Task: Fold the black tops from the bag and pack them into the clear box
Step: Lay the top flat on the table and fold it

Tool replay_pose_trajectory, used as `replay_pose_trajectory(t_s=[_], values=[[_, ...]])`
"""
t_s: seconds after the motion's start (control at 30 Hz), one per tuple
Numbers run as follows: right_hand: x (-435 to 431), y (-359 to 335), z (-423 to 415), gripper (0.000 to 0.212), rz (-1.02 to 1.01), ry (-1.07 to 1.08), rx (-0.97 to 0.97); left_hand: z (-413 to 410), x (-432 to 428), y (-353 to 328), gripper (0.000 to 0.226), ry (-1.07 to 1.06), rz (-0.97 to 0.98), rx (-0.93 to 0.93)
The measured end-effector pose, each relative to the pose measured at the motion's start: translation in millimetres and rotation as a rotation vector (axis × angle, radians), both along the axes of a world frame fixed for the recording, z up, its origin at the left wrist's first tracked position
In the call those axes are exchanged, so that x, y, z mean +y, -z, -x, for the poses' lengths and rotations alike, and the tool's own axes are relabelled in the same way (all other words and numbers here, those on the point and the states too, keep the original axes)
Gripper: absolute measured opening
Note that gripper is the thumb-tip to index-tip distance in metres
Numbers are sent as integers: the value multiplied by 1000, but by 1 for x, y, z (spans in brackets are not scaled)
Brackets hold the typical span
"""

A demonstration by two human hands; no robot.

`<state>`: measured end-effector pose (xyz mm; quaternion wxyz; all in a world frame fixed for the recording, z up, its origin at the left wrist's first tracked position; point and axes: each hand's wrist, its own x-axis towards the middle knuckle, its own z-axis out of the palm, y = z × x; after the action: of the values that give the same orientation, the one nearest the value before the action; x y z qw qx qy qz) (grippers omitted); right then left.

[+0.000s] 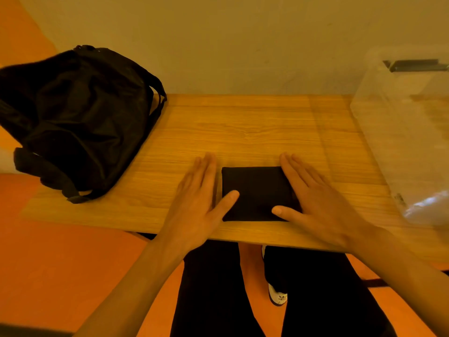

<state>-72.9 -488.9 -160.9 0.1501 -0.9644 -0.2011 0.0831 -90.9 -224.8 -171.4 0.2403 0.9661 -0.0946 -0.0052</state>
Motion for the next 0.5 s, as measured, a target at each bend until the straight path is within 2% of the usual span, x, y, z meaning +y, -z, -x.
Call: replay_pose_trajectory(t_s=[0.07,0.1,0.2,0.3,0.4,0.5], values=[[1,-4,3,105,-53,32,-56,5,0,-10,99,-24,117,-75],[4,-6,5,101,-58,31,-92,7,-2,-14,93,-5,114,-111],[24,-13,6,93,3,-66,-186,5,-11,-19,83,203,-25,-127],[36,-5,2,96,117,-159,-176,-4,-14,-4,82,328,-236,-112],[28,4,-2,98,137,-141,-151,-9,-1,8,82,264,-278,-74],[11,3,-1,96,136,-116,-104,-11,17,11,86,188,-239,-31]])
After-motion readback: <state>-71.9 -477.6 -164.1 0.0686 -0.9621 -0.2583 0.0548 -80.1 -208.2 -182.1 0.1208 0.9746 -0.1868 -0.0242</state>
